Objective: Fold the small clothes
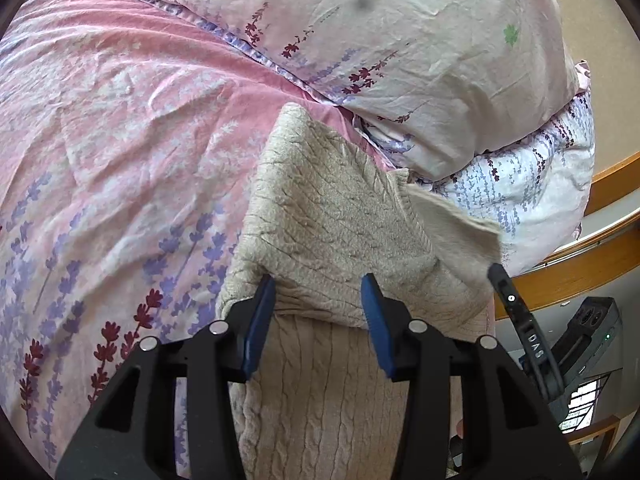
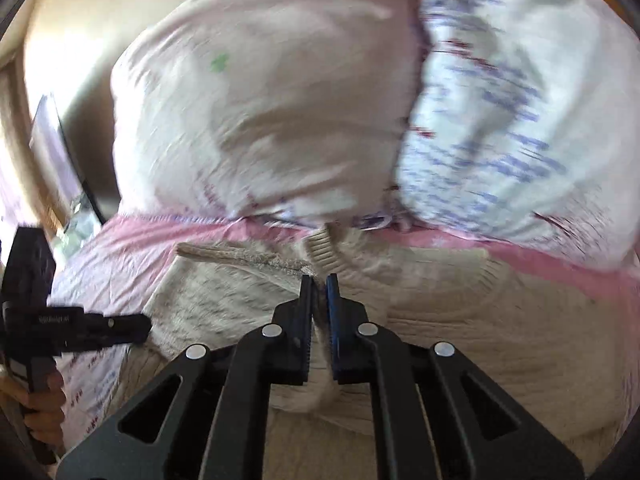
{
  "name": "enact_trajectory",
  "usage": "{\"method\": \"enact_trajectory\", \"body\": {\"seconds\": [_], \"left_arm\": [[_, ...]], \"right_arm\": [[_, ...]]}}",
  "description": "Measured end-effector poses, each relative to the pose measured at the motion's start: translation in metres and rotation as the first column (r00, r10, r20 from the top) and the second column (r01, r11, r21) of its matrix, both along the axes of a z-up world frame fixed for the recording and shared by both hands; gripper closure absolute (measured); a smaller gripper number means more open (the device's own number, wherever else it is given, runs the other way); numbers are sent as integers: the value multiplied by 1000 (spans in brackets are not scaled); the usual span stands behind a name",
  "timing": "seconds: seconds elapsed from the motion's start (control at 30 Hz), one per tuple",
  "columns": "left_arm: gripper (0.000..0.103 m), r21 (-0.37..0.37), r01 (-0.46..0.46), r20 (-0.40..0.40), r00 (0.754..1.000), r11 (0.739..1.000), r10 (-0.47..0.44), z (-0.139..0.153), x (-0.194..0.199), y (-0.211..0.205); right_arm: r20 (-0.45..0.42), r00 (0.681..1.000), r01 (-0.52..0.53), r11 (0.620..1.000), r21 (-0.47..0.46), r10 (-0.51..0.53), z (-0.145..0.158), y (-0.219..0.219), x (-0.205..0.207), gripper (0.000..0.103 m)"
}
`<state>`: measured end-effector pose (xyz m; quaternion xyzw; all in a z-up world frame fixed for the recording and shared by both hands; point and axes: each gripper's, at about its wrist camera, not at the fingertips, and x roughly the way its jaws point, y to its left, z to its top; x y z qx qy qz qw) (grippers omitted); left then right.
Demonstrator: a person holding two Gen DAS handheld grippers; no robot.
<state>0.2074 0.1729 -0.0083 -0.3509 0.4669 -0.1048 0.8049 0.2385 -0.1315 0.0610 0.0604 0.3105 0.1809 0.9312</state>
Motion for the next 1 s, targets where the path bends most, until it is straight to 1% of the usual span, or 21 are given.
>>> {"method": "enact_trajectory", "body": {"seconds": [0.03, 0.1, 0.13, 0.17, 0.2, 0.27, 0.3, 0.37, 0.4, 0.47, 0.5, 0.53, 0.57, 0.63, 0.73, 0.77, 0.8, 0.83, 0.9, 0.93, 1.0], "left_arm": [[58, 0, 0, 0, 1000, 1000, 0, 0, 0, 0], [57, 0, 3, 3, 1000, 1000, -3, 0, 0, 0], [56, 3, 6, 4, 1000, 1000, -6, 0, 0, -1], [55, 5, 8, 6, 1000, 1000, -8, 0, 0, -1], [55, 7, 11, 7, 1000, 1000, -11, 0, 0, -2], [54, 11, 14, 7, 1000, 1000, -14, 1, 1, -2], [54, 12, 14, 6, 1000, 1000, -14, 1, 1, -3], [54, 9, 13, 6, 1000, 1000, -13, 1, 1, -2], [54, 7, 13, 6, 1000, 1000, -13, 1, 1, -2], [54, 7, 15, 6, 1000, 1000, -15, 1, 1, -2], [54, 7, 16, 5, 1000, 1000, -16, 1, 1, -2], [54, 6, 15, 5, 1000, 1000, -15, 1, 1, -2], [54, 5, 14, 4, 1000, 1000, -14, 1, 1, -2], [53, 4, 16, 6, 1000, 1000, -16, 1, 0, -2], [52, 6, 19, 7, 1000, 1000, -19, 1, 0, -2], [51, 4, 18, 6, 1000, 1000, -18, 1, 0, -2], [51, 5, 17, 7, 1000, 1000, -17, 1, 0, -2], [51, 6, 17, 9, 1000, 1000, -17, 1, 0, -2], [51, 10, 18, 10, 1000, 1000, -18, 1, 0, -3], [51, 10, 17, 9, 1000, 1000, -18, 1, 1, -3], [51, 10, 17, 9, 1000, 1000, -17, 1, 1, -3]], "right_arm": [[-29, 996, 81, 995, 66, -80, -2, -27, -2, 96], [-137, 965, 244, 957, 157, -224, -19, -78, -5, 96], [-194, 946, 294, 938, 182, -259, -30, -96, -7, 96], [-245, 932, 317, 927, 200, -266, -40, -110, -7, 96], [-309, 916, 331, 917, 224, -255, -54, -124, -6, 95], [-398, 888, 362, 885, 292, -232, -73, -144, -8, 95], [-444, 872, 382, 852, 358, -204, -82, -155, -9, 94], [-501, 852, 407, 794, 452, -151, -92, -167, -9, 90], [-520, 845, 419, 761, 496, -126, -96, -172, -7, 89], [-529, 842, 425, 732, 532, -105, -97, -175, -6, 80], [-537, 838, 432, 716, 548, -95, -98, -176, -5, 78], [-548, 833, 438, 700, 564, -80, -99, -178, -5, 75], [-562, 826, 445, 668, 596, -49, -102, -180, -5, 68], [-569, 822, 453, 618, 643, -11, -104, -186, -8, 60], [-567, 824, 458, 604, 652, -12, -103, -192, -9, 53], [-568, 823, 459, 596, 659, -6, -102, -193, -9, 53], [-566, 824, 457, 576, 678, 13, -103, -194, -9, 53], [-567, 824, 457, 577, 677, 13, -102, -196, -10, 53], [-581, 813, 469, 635, 614, -39, -98, -196, -7, 53], [-583, 811, 471, 647, 599, -50, -98, -194, -5, 53], [-582, 810, 481, 652, 586, -75, -99, -192, 1, 54]]}}
